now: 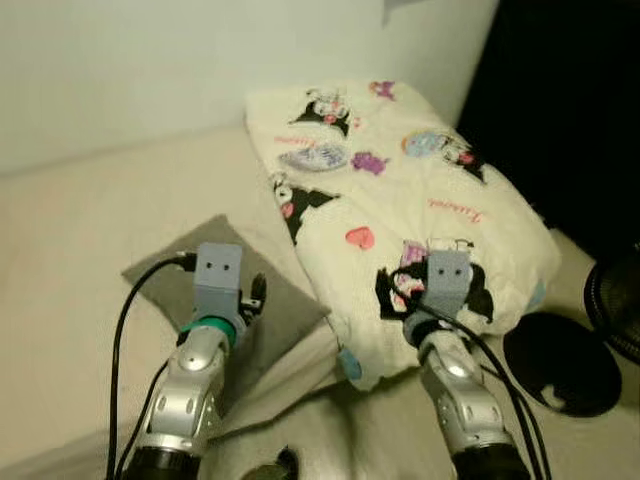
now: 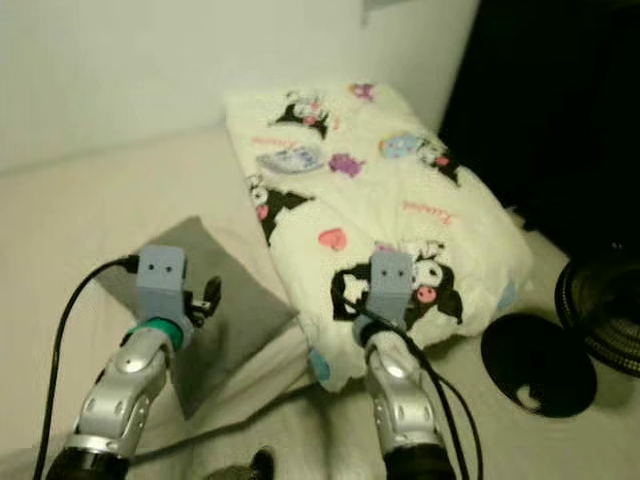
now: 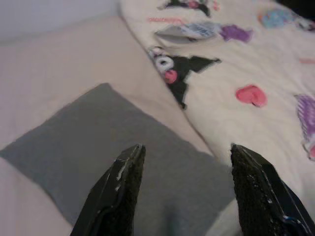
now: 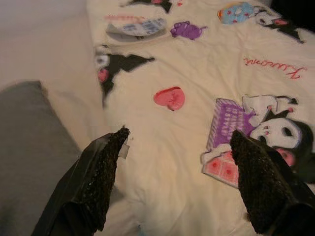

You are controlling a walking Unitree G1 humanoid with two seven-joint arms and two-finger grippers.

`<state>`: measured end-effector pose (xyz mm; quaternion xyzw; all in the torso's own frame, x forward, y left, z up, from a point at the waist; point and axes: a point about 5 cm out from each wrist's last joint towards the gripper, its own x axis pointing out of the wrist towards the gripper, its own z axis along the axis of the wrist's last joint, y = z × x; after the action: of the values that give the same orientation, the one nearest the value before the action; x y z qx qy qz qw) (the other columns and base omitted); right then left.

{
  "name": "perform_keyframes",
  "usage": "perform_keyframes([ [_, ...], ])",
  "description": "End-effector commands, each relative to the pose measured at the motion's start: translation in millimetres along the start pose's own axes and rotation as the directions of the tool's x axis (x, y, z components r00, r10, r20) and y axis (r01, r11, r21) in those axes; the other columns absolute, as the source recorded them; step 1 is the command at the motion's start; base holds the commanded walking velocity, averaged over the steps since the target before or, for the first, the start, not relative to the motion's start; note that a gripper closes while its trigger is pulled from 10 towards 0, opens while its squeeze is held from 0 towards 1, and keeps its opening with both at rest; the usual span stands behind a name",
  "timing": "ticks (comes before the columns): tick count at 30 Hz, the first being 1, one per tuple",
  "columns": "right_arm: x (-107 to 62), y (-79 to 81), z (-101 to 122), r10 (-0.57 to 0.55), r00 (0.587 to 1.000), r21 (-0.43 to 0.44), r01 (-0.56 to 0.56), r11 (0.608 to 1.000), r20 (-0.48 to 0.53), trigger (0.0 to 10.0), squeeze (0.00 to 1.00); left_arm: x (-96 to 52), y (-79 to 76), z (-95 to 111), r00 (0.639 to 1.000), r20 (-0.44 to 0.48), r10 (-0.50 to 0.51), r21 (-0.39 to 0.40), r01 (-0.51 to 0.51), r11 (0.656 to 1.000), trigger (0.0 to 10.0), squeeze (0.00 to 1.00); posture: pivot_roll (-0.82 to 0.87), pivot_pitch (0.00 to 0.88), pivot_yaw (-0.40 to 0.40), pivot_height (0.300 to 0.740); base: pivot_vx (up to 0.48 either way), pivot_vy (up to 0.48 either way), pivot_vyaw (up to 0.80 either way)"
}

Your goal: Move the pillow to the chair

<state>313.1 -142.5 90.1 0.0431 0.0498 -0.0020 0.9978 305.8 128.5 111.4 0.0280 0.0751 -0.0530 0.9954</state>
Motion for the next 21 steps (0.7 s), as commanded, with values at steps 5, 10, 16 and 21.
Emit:
perform_keyframes([
  [5,-1.7,6.1,-7.1,0.024,0.999,0.009,-0.024,1.0,-0.027,10.0,0.0,-3.7,4.6,-4.8,1.0,-0.024,0.018,-0.022,-0.018,1.0,10.0,0.0,0.11,0.037,0.068,0.726,0.0,0.0,0.78],
  [10,-1.2,6.6,-7.5,0.025,0.999,0.01,-0.025,1.0,-0.028,10.0,0.0,-3.9,4.2,-2.2,1.0,-0.008,0.01,-0.038,-0.01,0.999,10.0,0.0,0.11,0.04,0.069,0.726,0.0,0.0,0.79],
  [16,-1.3,7.6,-9.0,0.03,0.999,0.011,-0.03,0.999,-0.033,10.0,0.0,-5.9,-0.1,2.1,0.999,0.015,-0.03,-0.052,0.031,0.998,10.0,0.0,0.11,0.044,0.068,0.726,0.0,0.0,0.79],
  [21,-1.4,7.0,-10.4,0.027,0.999,0.009,-0.026,1.0,-0.038,10.0,0.0,-7.4,-2.0,1.7,0.999,0.014,-0.049,-0.054,0.05,0.997,10.0,0.0,0.11,0.045,0.069,0.726,0.0,0.0,0.79],
])
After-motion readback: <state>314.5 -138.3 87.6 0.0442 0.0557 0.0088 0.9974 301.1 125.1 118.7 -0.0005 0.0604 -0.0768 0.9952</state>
